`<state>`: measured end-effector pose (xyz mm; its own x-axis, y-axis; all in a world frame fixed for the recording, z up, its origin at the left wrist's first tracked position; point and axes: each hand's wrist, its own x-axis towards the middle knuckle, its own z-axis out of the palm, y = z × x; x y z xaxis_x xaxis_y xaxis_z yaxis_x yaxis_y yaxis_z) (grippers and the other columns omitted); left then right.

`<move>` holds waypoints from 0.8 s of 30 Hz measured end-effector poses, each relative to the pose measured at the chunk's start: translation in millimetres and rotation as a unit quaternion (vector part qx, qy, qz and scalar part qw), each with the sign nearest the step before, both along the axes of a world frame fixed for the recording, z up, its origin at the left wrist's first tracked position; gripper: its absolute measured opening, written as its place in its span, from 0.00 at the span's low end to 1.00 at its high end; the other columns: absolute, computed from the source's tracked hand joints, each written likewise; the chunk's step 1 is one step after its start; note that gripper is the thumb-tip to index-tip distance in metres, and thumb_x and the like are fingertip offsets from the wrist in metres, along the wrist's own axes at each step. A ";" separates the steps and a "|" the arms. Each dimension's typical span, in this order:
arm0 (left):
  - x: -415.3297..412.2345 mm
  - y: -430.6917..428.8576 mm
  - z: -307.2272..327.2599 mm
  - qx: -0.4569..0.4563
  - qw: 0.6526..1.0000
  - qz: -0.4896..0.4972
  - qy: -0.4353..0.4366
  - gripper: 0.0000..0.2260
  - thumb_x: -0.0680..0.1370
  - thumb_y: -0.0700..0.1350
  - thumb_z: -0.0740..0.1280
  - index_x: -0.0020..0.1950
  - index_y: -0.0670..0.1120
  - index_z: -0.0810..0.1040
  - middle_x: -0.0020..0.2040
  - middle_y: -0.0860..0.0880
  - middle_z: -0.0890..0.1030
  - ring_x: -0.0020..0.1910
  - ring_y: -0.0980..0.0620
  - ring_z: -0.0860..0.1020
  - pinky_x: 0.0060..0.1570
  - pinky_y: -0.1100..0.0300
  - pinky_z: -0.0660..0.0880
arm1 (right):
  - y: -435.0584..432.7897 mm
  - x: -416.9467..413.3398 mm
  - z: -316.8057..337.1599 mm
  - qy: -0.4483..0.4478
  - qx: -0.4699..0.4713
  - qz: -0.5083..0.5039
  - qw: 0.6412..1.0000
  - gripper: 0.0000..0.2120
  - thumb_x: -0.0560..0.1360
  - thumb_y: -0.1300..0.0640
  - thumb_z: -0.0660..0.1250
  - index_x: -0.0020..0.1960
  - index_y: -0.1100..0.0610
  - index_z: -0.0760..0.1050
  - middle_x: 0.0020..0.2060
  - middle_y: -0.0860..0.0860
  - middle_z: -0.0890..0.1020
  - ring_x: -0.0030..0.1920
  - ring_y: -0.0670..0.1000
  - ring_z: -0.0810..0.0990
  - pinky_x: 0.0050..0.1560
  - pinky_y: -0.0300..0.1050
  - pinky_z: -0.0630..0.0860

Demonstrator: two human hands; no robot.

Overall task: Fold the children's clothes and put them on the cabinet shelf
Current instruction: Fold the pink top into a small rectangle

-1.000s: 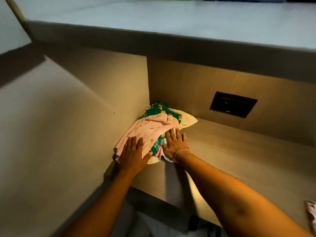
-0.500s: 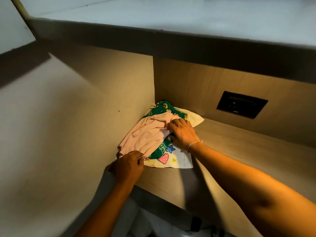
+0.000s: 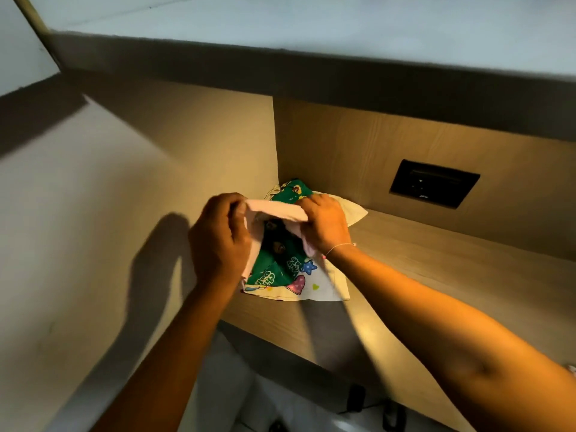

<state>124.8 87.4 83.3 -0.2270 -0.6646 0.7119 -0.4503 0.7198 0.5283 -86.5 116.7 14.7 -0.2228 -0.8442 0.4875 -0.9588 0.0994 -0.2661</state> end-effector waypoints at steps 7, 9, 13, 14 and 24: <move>26.7 -5.1 37.4 0.070 0.994 -0.086 -0.015 0.05 0.81 0.40 0.63 0.52 0.45 0.78 0.45 0.55 0.79 0.41 0.60 0.76 0.39 0.74 0.69 | 124.6 -52.9 89.8 -0.086 -0.011 0.058 0.995 0.07 0.72 0.60 0.73 0.50 0.53 0.82 0.40 0.50 0.85 0.42 0.49 0.84 0.40 0.40 0.75; 20.2 -8.0 42.6 0.121 0.974 -0.180 -0.064 0.06 0.80 0.40 0.64 0.50 0.50 0.78 0.43 0.60 0.79 0.42 0.64 0.78 0.39 0.75 0.72 | 167.9 -70.2 115.1 -0.132 0.050 0.080 0.987 0.08 0.71 0.64 0.71 0.49 0.55 0.83 0.40 0.47 0.85 0.43 0.41 0.83 0.42 0.37 0.76; -40.9 -4.0 52.4 0.149 0.950 -0.243 -0.130 0.07 0.79 0.42 0.67 0.46 0.54 0.79 0.42 0.60 0.80 0.42 0.62 0.79 0.42 0.68 0.74 | 215.0 -98.3 138.8 -0.146 0.096 -0.026 0.984 0.05 0.69 0.59 0.69 0.42 0.55 0.84 0.33 0.50 0.83 0.37 0.48 0.81 0.40 0.46 0.75; -63.2 -1.8 54.3 0.152 0.947 -0.249 -0.138 0.07 0.78 0.42 0.68 0.45 0.55 0.80 0.40 0.58 0.81 0.41 0.61 0.78 0.42 0.66 0.73 | 221.0 -105.9 140.3 -0.138 0.095 -0.067 0.984 0.04 0.71 0.58 0.71 0.38 0.55 0.83 0.31 0.51 0.81 0.35 0.50 0.80 0.38 0.47 0.74; -174.6 64.4 93.3 0.134 0.927 -0.347 -0.049 0.06 0.79 0.44 0.66 0.47 0.50 0.83 0.39 0.54 0.81 0.35 0.70 0.76 0.34 0.77 0.70 | 325.7 -135.4 163.2 -0.078 -0.052 -0.255 0.962 0.09 0.71 0.52 0.65 0.46 0.49 0.83 0.38 0.46 0.84 0.40 0.48 0.81 0.40 0.45 0.79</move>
<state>-49.8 151.8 176.6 -0.7204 -0.4850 0.4957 0.0163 0.7028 0.7112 -221.9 442.4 177.9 -0.6719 -0.5543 0.4912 -0.7406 0.5106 -0.4368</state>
